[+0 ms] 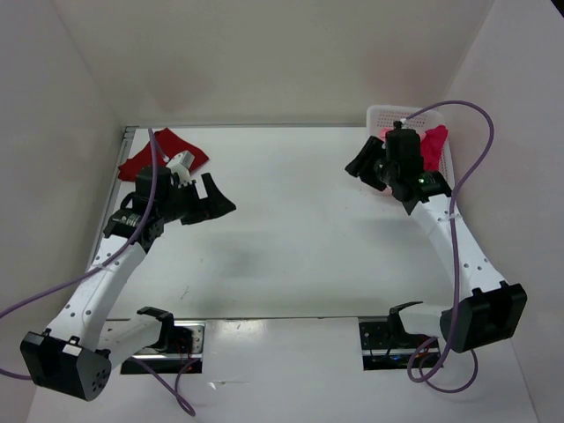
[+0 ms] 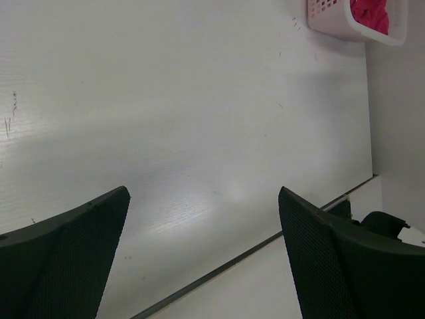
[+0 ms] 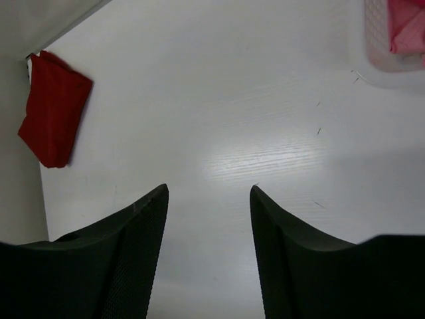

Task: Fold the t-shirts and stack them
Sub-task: Grab crumpled tshirt from bin with the right arm

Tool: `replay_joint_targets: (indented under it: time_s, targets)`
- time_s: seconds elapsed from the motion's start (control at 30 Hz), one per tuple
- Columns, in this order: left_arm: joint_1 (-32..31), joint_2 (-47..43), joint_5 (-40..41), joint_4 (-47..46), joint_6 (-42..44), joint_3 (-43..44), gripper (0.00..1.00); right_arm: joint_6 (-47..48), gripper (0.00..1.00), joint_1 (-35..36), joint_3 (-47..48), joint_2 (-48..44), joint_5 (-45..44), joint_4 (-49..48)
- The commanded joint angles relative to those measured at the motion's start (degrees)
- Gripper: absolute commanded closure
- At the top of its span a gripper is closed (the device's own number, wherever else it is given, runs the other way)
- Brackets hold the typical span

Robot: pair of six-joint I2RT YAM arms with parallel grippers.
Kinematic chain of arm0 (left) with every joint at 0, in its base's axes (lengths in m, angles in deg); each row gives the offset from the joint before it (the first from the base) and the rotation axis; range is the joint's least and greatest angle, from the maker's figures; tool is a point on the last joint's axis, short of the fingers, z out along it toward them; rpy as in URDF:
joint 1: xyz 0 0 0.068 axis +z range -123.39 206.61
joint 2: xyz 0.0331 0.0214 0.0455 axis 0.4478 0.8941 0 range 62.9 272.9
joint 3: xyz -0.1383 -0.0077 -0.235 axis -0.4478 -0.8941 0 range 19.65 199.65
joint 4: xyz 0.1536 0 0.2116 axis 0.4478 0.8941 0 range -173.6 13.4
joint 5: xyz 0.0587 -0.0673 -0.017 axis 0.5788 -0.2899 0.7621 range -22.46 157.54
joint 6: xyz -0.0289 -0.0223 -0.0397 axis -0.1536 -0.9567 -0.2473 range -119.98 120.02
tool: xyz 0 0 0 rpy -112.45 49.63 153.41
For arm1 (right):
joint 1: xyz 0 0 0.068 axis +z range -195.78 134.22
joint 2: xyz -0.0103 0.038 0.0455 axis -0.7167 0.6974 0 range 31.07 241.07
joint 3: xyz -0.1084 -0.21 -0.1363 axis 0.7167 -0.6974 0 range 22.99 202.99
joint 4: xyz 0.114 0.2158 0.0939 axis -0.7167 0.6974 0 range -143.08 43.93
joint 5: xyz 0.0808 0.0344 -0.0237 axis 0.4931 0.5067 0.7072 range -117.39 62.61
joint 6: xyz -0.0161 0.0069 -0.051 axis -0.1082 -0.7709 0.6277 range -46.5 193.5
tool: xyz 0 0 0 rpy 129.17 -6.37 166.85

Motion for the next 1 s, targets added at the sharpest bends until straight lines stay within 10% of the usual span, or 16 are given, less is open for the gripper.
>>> replay_joint_targets:
  time_s: [0.0,0.17,0.33,0.4,0.5,0.6,0.73,0.97]
  targets:
    - [0.19,-0.27,-0.79,-1.09,0.73,0.86,0.0,0.52,0.4,0.06,2.49,1.62,-3.32,-0.34]
    - [0.19,0.25,-3.25,-3.02,1.96,0.34,0.0,0.52,0.46,-6.35,6.54,6.45,-5.95,-0.34]
    - [0.19,-2.29,-6.94,-6.1,1.43,-4.76,0.0,0.52,0.84,-11.54,10.49,12.34,-7.63,-2.53]
    - [0.19,-2.82,-6.95,-6.63,1.43,-5.55,0.31,0.52,1.0,-13.74,11.98,14.36,-8.24,-3.24]
    - [0.19,-2.82,-7.47,-6.1,1.43,-6.69,0.65,1.05,1.0,-15.4,14.17,18.66,-10.79,-5.25]
    - [0.19,-4.05,-6.87,-5.57,1.43,-8.45,0.75,1.05,0.88,-16.64,18.73,24.63,-11.32,-5.26]
    - [0.19,-5.28,-6.86,-4.87,1.43,-9.6,0.75,2.37,0.51,-17.25,24.37,31.76,-15.36,-4.65]
    - [-0.34,-4.23,-6.86,-4.87,1.43,-10.13,0.41,1.84,0.42,-19.45,37.19,45.46,-16.77,-1.5]
